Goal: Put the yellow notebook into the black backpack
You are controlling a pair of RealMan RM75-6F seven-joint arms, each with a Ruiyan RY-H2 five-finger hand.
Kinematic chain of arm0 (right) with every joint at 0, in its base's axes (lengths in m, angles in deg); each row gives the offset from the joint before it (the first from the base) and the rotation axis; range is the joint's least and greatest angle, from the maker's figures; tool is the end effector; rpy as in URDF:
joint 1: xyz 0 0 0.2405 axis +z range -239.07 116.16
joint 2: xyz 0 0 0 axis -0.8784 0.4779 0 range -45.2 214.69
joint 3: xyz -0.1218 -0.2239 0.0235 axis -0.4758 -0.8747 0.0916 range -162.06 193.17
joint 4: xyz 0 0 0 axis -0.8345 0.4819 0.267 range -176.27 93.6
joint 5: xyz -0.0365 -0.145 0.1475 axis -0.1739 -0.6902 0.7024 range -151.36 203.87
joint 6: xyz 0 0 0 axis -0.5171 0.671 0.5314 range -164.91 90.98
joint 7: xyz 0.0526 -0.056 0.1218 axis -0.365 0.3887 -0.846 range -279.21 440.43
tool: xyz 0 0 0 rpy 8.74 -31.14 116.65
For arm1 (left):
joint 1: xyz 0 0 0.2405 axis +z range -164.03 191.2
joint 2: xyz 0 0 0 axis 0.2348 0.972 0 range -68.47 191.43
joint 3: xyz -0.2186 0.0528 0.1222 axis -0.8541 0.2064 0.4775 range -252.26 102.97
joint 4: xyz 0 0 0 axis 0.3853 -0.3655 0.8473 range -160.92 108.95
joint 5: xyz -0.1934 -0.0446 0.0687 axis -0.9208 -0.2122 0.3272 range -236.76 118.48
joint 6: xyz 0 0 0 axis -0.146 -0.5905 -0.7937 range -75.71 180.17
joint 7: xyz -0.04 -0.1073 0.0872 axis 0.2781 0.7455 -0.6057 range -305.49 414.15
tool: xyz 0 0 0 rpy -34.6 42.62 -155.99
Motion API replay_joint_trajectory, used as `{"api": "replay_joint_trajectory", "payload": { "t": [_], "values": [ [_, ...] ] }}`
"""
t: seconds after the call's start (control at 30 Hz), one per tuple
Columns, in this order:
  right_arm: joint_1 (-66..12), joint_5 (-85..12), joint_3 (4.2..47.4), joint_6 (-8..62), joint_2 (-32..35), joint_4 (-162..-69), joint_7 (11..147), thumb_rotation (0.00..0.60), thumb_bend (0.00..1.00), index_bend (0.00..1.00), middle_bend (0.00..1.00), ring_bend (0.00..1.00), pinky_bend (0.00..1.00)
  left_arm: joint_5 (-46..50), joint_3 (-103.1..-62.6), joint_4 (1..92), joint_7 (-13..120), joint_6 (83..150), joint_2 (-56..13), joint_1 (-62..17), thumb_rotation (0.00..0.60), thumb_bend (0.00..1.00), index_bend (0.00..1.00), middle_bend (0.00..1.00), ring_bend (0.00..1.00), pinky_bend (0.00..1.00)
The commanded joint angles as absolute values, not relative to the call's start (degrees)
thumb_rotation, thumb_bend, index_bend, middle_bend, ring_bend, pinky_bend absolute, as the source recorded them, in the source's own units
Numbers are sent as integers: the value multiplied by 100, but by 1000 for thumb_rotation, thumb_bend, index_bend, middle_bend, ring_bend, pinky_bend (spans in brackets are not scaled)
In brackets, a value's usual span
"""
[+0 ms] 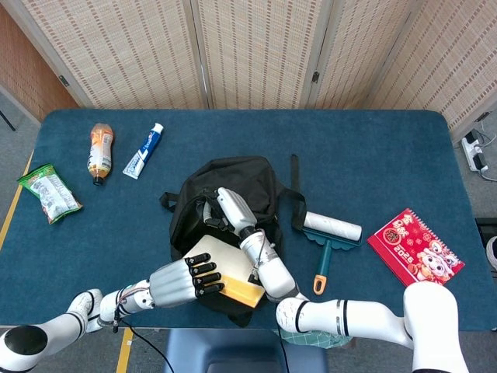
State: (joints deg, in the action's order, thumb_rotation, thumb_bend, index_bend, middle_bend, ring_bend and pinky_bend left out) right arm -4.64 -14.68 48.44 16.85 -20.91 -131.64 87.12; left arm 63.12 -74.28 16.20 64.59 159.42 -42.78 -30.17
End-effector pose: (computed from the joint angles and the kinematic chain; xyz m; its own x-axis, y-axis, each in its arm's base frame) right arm 0.0381 -0.3519 -0.0509 -0.3668 -0.4884 0.7918 -0.8607 -0.1449 -0.4880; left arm -0.1220 0.2763 -0.0035 0.0905 -0.2880 0.9534 0.1550 -0.9415 -0.2991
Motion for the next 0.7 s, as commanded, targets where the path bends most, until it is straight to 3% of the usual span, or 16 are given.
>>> {"api": "replay_joint_trajectory", "payload": {
  "t": [0.03,0.43,0.7],
  "values": [
    [-460,-1439,4851,1662,-2059,-13242,8610,600,863,750,402,361,143,6252,-7413,1187,6480,15903,-4541,-3169,600,517,759,740,624,617],
    [-455,-1324,4797,1645,-1914,-13534,8337,600,864,748,401,362,142,5860,-7070,-416,6542,15405,-5331,-3158,600,500,759,747,626,617],
    [-458,-1270,4724,1676,-1824,-13741,8257,600,863,749,401,362,142,5466,-6996,-779,6266,14726,-5544,-3122,600,494,754,747,626,617]
  ]
}}
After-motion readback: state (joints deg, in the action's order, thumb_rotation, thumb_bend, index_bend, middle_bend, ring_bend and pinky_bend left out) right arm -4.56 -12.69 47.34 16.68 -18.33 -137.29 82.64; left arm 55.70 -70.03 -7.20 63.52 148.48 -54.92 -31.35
